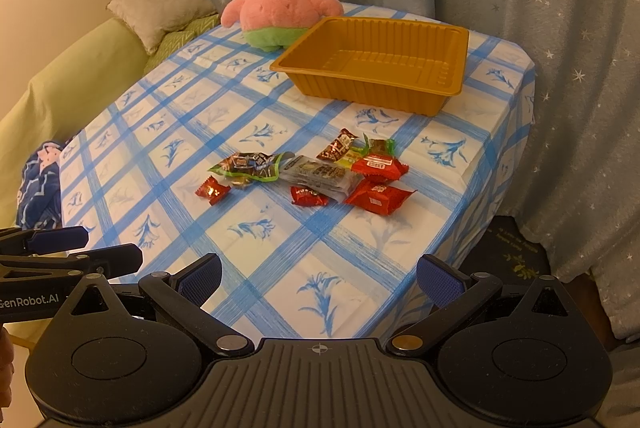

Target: Organize snacks

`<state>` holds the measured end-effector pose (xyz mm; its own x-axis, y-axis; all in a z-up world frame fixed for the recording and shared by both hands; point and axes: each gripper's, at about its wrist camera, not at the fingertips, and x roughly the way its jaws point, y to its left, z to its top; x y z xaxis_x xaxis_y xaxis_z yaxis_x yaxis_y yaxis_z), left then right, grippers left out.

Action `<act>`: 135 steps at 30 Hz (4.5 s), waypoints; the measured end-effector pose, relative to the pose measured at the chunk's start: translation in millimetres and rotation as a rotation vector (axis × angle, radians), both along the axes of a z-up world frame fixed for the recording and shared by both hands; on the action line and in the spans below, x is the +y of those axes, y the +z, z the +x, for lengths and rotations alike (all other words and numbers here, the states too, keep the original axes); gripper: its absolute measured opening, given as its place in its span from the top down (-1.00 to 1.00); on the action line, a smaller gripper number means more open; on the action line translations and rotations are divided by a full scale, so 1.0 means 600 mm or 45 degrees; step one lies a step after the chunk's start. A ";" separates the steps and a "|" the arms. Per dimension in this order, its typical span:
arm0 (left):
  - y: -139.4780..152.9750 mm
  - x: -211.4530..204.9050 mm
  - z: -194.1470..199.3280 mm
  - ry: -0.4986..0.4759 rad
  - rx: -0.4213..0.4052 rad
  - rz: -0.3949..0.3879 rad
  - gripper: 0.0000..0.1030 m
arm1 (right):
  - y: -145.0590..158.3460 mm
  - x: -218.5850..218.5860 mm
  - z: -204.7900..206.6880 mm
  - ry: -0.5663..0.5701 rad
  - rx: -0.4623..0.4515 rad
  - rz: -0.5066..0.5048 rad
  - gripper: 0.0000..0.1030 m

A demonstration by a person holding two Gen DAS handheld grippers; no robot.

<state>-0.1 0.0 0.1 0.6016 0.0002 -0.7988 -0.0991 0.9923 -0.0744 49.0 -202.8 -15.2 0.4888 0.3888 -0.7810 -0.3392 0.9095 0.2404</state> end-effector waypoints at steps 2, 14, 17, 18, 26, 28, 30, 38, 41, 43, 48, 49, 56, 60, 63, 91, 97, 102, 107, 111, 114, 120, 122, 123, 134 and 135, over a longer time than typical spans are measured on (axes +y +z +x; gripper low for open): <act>0.000 0.000 0.000 0.000 0.000 0.001 -0.53 | 0.000 0.000 0.001 -0.001 0.001 0.000 -1.00; -0.003 -0.001 0.008 -0.003 -0.006 0.004 -0.54 | 0.000 -0.007 0.012 0.004 -0.004 0.011 -1.00; -0.006 0.003 0.009 -0.001 -0.015 0.007 -0.53 | 0.004 -0.003 0.012 0.014 -0.023 0.020 -1.00; -0.006 0.004 0.011 -0.002 -0.019 0.007 -0.53 | -0.002 -0.009 0.031 0.017 -0.027 0.023 -1.00; -0.025 0.019 0.032 -0.003 -0.034 0.008 -0.53 | -0.031 -0.025 0.043 0.056 -0.097 0.072 -1.00; -0.035 0.024 0.040 0.002 -0.037 0.016 -0.53 | -0.040 -0.030 0.050 0.064 -0.118 0.070 -0.91; -0.044 0.031 0.047 0.003 -0.039 0.016 -0.53 | -0.050 -0.037 0.060 0.089 -0.134 0.077 -0.71; -0.077 0.042 0.074 0.025 -0.022 0.028 -0.52 | -0.093 -0.053 0.104 0.144 -0.162 0.073 -0.44; -0.085 0.043 0.085 0.024 -0.014 0.029 -0.52 | -0.103 -0.056 0.122 0.177 -0.176 0.075 -0.39; -0.090 0.041 0.092 0.023 -0.009 0.033 -0.51 | -0.108 -0.056 0.134 0.201 -0.186 0.072 -0.34; -0.101 0.037 0.111 0.020 0.000 0.037 -0.49 | -0.126 -0.048 0.159 0.262 -0.193 0.045 -0.21; -0.103 0.036 0.114 0.020 0.001 0.038 -0.49 | -0.132 -0.046 0.165 0.271 -0.191 0.034 -0.20; -0.113 0.033 0.131 0.012 0.021 0.037 -0.48 | -0.160 -0.037 0.196 0.345 -0.163 -0.012 -0.04; -0.120 0.035 0.138 0.013 0.036 0.036 -0.47 | -0.169 -0.033 0.204 0.385 -0.145 -0.015 0.03; -0.125 0.037 0.142 0.019 0.043 0.035 -0.47 | -0.171 -0.024 0.203 0.414 -0.154 -0.044 0.08; -0.150 0.052 0.162 0.025 0.055 -0.021 -0.13 | -0.173 0.015 0.192 0.450 -0.111 -0.094 0.51; -0.164 0.057 0.179 0.046 0.064 -0.047 0.04 | -0.150 0.003 0.181 0.354 -0.103 -0.027 0.51; -0.173 0.069 0.198 0.113 0.071 -0.093 0.11 | -0.137 -0.004 0.178 0.318 -0.107 -0.013 0.51; -0.179 0.086 0.223 0.204 0.068 -0.135 0.11 | -0.132 -0.009 0.176 0.289 -0.109 -0.003 0.51; -0.191 0.091 0.238 0.232 0.091 -0.112 0.19 | -0.131 -0.010 0.175 0.282 -0.103 -0.001 0.51; -0.197 0.092 0.238 0.229 0.099 -0.085 0.21 | -0.131 -0.009 0.174 0.280 -0.097 -0.001 0.51; -0.198 0.100 0.220 0.221 0.115 -0.076 0.28 | -0.135 -0.009 0.174 0.278 -0.087 0.007 0.51; -0.200 0.101 0.217 0.209 0.118 -0.074 0.42 | -0.137 -0.009 0.173 0.281 -0.085 0.009 0.51; -0.199 0.100 0.217 0.203 0.114 -0.063 0.45 | -0.138 -0.008 0.173 0.284 -0.085 0.011 0.51; -0.197 0.080 0.207 0.056 0.099 0.049 0.51 | -0.133 0.003 0.161 0.295 -0.085 0.029 0.51; -0.196 0.081 0.203 0.042 0.108 0.049 0.51 | -0.132 0.005 0.159 0.287 -0.086 0.032 0.51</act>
<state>121.7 48.8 -117.7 0.5310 0.0505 -0.8459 -0.1357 0.9904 -0.0261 144.2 -199.7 -94.4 0.4381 0.5128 -0.7383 -0.5492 0.8029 0.2318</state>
